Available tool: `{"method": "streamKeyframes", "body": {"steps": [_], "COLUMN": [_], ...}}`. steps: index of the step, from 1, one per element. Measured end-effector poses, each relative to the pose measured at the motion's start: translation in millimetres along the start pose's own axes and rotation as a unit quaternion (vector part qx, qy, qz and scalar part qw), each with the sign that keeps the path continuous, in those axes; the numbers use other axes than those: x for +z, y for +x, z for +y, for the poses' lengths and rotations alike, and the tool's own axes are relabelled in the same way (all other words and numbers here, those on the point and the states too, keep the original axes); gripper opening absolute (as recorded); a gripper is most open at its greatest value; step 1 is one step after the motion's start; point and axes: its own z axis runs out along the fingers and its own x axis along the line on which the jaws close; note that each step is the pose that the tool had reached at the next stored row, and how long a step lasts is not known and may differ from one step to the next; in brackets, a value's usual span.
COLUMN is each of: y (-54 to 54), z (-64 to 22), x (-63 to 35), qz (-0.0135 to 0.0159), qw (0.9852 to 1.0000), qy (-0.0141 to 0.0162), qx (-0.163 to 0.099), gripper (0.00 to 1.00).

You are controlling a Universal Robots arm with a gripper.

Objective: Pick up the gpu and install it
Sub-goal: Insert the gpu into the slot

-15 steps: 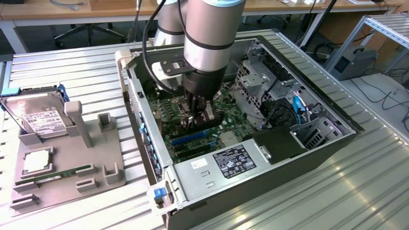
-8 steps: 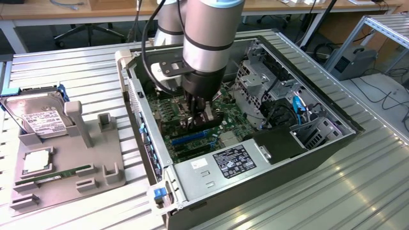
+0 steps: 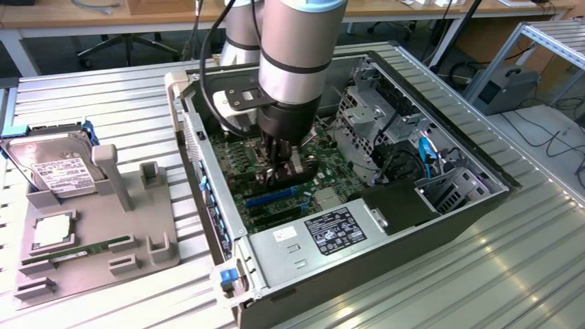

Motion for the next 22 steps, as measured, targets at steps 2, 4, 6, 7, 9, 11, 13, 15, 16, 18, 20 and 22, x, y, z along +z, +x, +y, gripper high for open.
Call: {"method": "streamKeyframes", "body": {"steps": [2, 4, 6, 7, 9, 11, 13, 15, 16, 18, 20, 22], "y": [0.0, 0.1, 0.1, 0.2, 0.2, 0.2, 0.2, 0.2, 0.3, 0.3, 0.3, 0.3], "z": [1.1, 1.9, 2.2, 2.3, 2.4, 2.4, 2.4, 2.3, 2.3, 1.8, 1.6, 1.5], "x": [0.2, 0.3, 0.5, 0.8, 1.9, 2.7, 3.6, 4.5, 5.0, 6.0, 6.6, 7.2], "qz": [-0.0001, 0.0000, 0.0000, 0.0000, -0.0001, 0.0000, 0.0000, 0.0000, 0.0000, 0.0001, 0.0001, 0.0012], "qw": [1.0000, 1.0000, 1.0000, 1.0000, 1.0000, 1.0000, 1.0000, 1.0000, 1.0000, 1.0000, 1.0000, 1.0000], "qy": [0.0000, 0.0000, 0.0000, 0.0000, 0.0001, 0.0000, 0.0000, 0.0000, 0.0001, 0.0000, 0.0001, 0.0001], "qx": [0.000, 0.000, 0.000, 0.000, 0.000, 0.000, 0.001, 0.001, 0.002, 0.003, 0.003, 0.003], "gripper": [0.27, 0.27, 0.27, 0.27, 0.27, 0.27, 0.27, 0.27, 0.27, 0.27, 0.27, 0.27]}}
